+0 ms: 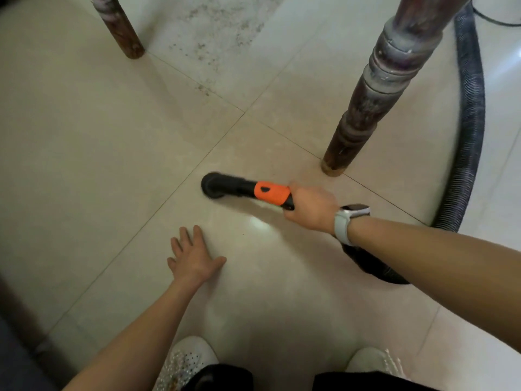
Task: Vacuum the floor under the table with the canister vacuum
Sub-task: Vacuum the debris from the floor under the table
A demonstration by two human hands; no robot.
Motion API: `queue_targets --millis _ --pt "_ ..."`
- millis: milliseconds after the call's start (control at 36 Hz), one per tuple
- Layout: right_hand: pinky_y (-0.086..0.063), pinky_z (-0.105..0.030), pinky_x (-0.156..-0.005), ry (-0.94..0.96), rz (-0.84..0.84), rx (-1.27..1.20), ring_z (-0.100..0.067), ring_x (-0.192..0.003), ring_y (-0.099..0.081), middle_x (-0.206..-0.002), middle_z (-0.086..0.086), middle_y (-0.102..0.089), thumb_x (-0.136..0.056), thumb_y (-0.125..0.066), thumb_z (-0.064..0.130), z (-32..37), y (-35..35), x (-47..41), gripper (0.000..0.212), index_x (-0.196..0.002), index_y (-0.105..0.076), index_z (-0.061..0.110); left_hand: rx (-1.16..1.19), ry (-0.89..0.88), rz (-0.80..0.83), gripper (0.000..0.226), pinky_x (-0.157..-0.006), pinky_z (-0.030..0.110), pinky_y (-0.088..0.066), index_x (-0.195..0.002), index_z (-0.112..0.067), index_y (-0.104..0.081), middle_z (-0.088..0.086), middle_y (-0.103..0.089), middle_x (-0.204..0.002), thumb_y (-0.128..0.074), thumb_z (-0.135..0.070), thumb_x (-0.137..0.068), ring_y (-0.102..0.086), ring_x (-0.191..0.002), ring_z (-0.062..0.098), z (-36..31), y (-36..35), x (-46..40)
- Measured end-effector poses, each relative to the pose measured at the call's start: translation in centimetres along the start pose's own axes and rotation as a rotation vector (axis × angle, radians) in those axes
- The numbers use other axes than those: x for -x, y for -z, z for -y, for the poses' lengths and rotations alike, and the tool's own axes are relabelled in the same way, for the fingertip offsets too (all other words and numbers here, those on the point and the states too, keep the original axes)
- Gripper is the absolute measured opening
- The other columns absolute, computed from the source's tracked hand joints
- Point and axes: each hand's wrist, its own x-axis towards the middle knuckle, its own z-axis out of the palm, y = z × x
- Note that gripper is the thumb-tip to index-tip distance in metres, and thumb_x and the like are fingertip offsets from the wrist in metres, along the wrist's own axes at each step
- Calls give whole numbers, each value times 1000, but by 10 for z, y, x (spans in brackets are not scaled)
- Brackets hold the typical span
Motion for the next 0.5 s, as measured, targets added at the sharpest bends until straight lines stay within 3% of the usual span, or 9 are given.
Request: queue_targets --millis 56,167,333,500 --pt "-37 -27 -59 -104 -64 -12 -28 -83 -58 -88 -7 -54 -90 -54 21 -13 12 -6 18 -105 -50 11 -31 -26 -7 104 -113 54 -17 -151 -20 4 8 14 -158 -65 -52 -80 9 -145 34 -5 0 0" --pt "-38 -32 -63 -222 -169 35 -29 -76 -54 -94 -11 -60 -90 -54 26 -46 17 7 29 -110 -44 8 -147 -148 -19 100 -113 51 -18 -150 -19 -1 8 11 -159 -66 -51 -81 7 -145 34 -18 0 0" --pt "-41 -32 -64 -40 99 32 -22 -77 -53 -95 -7 -60 -90 -54 50 -63 2 57 46 -114 -41 13 -151 -234 -22 98 -115 51 -17 -150 -21 -2 8 12 -159 -65 -51 -81 7 -145 35 -38 -6 1" --pt "-40 -32 -62 -108 29 -38 -20 -68 -51 -81 -2 -53 -90 -50 56 -94 18 58 49 -111 -42 13 -169 -295 -19 94 -114 51 -20 -149 -20 -7 9 7 -159 -64 -52 -81 4 -145 35 -49 -10 5"
